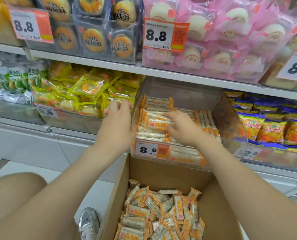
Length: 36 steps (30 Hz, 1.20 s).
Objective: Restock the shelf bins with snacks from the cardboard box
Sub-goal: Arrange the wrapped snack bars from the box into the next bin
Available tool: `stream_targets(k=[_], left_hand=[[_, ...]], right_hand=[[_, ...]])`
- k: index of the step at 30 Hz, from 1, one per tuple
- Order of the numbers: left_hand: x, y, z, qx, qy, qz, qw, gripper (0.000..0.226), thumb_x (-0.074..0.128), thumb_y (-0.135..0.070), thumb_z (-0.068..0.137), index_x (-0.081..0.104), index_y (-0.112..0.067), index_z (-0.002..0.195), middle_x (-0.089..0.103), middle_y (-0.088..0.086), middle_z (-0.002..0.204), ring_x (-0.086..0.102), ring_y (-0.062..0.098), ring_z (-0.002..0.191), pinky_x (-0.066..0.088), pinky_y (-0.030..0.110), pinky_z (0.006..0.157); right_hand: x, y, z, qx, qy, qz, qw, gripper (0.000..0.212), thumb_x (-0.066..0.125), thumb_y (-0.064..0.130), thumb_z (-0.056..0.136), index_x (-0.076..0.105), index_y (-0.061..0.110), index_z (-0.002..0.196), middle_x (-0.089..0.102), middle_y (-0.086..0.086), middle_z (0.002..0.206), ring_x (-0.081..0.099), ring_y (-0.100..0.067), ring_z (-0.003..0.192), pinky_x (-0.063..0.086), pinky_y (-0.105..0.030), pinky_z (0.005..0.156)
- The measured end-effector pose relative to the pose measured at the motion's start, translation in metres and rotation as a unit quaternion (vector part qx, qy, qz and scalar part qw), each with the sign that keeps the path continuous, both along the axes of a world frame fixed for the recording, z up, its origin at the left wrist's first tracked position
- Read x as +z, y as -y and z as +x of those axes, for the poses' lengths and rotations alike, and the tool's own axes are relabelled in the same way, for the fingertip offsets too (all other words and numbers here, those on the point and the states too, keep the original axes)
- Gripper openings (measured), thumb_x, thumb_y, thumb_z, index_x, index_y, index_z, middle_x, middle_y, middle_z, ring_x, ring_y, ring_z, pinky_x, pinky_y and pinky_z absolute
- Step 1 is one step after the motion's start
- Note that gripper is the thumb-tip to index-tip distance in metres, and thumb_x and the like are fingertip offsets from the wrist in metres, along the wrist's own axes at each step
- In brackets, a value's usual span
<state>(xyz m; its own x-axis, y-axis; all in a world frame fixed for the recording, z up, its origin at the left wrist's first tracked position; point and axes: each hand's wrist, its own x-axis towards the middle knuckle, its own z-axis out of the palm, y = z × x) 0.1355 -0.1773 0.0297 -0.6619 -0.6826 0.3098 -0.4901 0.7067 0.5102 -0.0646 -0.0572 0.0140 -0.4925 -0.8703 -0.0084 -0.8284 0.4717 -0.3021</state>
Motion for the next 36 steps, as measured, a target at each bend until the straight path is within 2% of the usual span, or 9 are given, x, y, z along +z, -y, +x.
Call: stream_targets(k=[4,6,11,18,20,23,26,30,36], left_hand=[[0.0,-0.005,-0.006,0.006,0.022,-0.037,0.999,0.047,0.069,-0.005,0.087,0.048,-0.015,0.129,0.037,0.009,0.127,0.059,0.034,0.086,0.041,0.038,0.068],[0.0,-0.007,-0.008,0.013,0.03,-0.043,0.999,0.047,0.068,-0.004,0.087,0.048,-0.013,0.127,0.036,0.011,0.129,0.061,0.037,0.083,0.043,0.039,0.067],[0.001,-0.009,-0.01,0.022,0.033,-0.055,0.998,0.048,0.071,-0.001,0.087,0.047,-0.012,0.127,0.035,0.012,0.13,0.062,0.038,0.084,0.047,0.04,0.067],[-0.001,-0.012,-0.012,0.025,0.034,-0.062,0.997,0.053,0.073,0.0,0.085,0.049,-0.01,0.131,0.035,0.013,0.133,0.064,0.035,0.088,0.044,0.034,0.07],[-0.002,-0.012,-0.011,0.026,0.033,-0.065,0.997,0.054,0.074,0.0,0.085,0.049,-0.011,0.132,0.035,0.012,0.132,0.064,0.035,0.087,0.047,0.035,0.07],[-0.003,-0.011,-0.011,0.027,0.03,-0.067,0.997,0.053,0.073,0.0,0.086,0.049,-0.012,0.131,0.035,0.011,0.131,0.063,0.033,0.081,0.047,0.035,0.067],[-0.004,-0.01,-0.011,0.027,0.031,-0.065,0.997,0.051,0.073,0.0,0.086,0.049,-0.011,0.13,0.035,0.011,0.131,0.063,0.034,0.081,0.046,0.035,0.066],[-0.003,-0.012,-0.013,0.033,0.036,-0.068,0.996,0.05,0.075,-0.001,0.086,0.048,-0.011,0.127,0.035,0.012,0.131,0.064,0.035,0.081,0.048,0.036,0.067],[-0.005,-0.014,-0.015,0.041,0.039,-0.073,0.996,0.05,0.075,-0.004,0.087,0.047,-0.012,0.128,0.035,0.012,0.132,0.054,0.028,0.07,0.041,0.032,0.062]], right_hand=[[-0.016,0.022,0.001,-0.043,-0.048,-0.046,0.997,0.053,0.052,0.014,0.105,0.04,0.032,0.154,0.027,-0.016,0.15,0.046,-0.043,0.126,0.044,-0.055,0.111],[-0.02,0.03,0.003,-0.059,-0.096,-0.026,0.993,0.053,0.05,0.014,0.105,0.04,0.032,0.154,0.021,-0.02,0.157,0.032,-0.049,0.138,0.035,-0.059,0.116],[-0.026,0.053,0.01,-0.071,-0.008,0.038,0.997,0.064,0.037,0.008,0.104,0.014,0.015,0.164,-0.009,-0.03,0.169,-0.01,-0.056,0.154,0.006,-0.064,0.126],[-0.03,0.056,0.012,-0.069,-0.035,0.059,0.995,0.068,0.036,0.013,0.1,0.011,0.022,0.163,-0.006,-0.022,0.172,-0.012,-0.052,0.155,-0.003,-0.065,0.125],[-0.025,0.055,0.013,-0.068,-0.065,0.055,0.994,0.066,0.039,0.023,0.099,0.018,0.019,0.161,0.007,-0.022,0.17,-0.006,-0.049,0.156,-0.002,-0.064,0.125],[-0.019,0.054,0.015,-0.104,-0.033,0.003,0.994,0.07,0.053,0.032,0.093,0.029,0.009,0.155,0.03,-0.024,0.157,0.022,-0.052,0.146,0.024,-0.059,0.121],[-0.016,0.052,0.017,-0.178,0.054,-0.075,0.98,0.068,0.065,0.022,0.089,0.035,0.001,0.147,0.04,-0.021,0.141,0.047,-0.04,0.122,0.049,-0.044,0.095],[-0.014,0.054,0.014,-0.187,0.092,-0.1,0.973,0.034,0.064,0.012,0.088,0.049,0.004,0.118,0.052,-0.016,0.126,0.047,-0.024,0.092,0.036,-0.027,0.061],[-0.01,0.044,0.001,-0.139,0.092,-0.085,0.982,0.068,0.064,0.024,0.089,0.043,0.008,0.152,0.044,-0.014,0.149,0.049,-0.034,0.131,0.043,-0.032,0.094]])
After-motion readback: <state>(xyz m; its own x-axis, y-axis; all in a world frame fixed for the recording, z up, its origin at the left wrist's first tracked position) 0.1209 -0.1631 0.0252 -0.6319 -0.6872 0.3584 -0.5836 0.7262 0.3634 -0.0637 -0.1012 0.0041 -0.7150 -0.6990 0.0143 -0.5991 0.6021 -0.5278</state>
